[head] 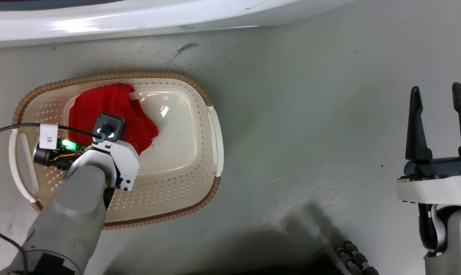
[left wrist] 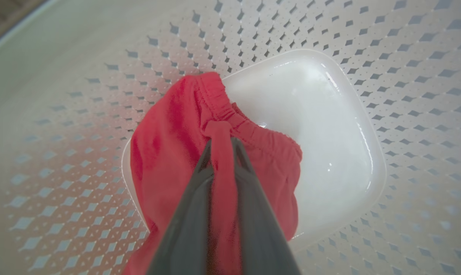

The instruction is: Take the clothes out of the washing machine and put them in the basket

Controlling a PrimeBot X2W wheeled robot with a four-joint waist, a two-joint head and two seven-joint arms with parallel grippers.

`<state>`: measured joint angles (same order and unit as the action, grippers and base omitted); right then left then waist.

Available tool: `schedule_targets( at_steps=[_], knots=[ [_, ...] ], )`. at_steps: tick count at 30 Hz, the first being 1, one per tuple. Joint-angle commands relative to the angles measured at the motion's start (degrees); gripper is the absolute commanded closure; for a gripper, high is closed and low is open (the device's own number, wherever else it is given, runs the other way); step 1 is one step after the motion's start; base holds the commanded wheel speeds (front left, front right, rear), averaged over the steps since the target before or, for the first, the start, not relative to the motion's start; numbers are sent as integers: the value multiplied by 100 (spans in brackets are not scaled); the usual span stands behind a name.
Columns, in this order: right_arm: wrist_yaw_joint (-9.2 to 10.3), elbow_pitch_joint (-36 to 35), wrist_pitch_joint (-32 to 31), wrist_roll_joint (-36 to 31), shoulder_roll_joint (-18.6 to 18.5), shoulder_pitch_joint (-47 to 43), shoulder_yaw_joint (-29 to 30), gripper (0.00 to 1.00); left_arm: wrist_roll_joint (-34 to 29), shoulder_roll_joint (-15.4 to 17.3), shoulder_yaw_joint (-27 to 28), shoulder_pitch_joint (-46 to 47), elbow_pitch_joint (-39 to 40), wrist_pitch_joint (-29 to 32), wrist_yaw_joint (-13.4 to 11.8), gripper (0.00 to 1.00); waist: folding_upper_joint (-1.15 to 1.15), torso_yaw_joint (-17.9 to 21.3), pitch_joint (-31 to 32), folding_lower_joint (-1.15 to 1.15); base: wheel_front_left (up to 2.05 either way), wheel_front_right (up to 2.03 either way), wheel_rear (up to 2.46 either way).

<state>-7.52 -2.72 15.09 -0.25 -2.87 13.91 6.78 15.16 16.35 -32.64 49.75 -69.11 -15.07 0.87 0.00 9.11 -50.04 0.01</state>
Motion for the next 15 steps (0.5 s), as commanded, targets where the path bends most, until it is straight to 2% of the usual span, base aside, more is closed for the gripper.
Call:
schedule_targets(
  at_steps=[1,2,7,15],
  knots=[
    [5,6,11,-50,-1,72,14,0,4,-25,12,79,-22,-13,-31,21,0,-17,1,-1,0,0,0],
    [6,31,12,-66,0,77,23,0,6,-52,7,81,-48,-13,-49,0,0,-34,26,-1,0,0,0],
    [5,135,12,-75,-1,118,17,0,39,-109,29,-119,28,-14,-76,0,0,-80,305,-1,0,0,0],
    [6,382,11,-114,-1,57,73,0,100,-69,171,-646,525,-14,-114,0,0,-151,1194,-1,0,0,0]
  ],
)
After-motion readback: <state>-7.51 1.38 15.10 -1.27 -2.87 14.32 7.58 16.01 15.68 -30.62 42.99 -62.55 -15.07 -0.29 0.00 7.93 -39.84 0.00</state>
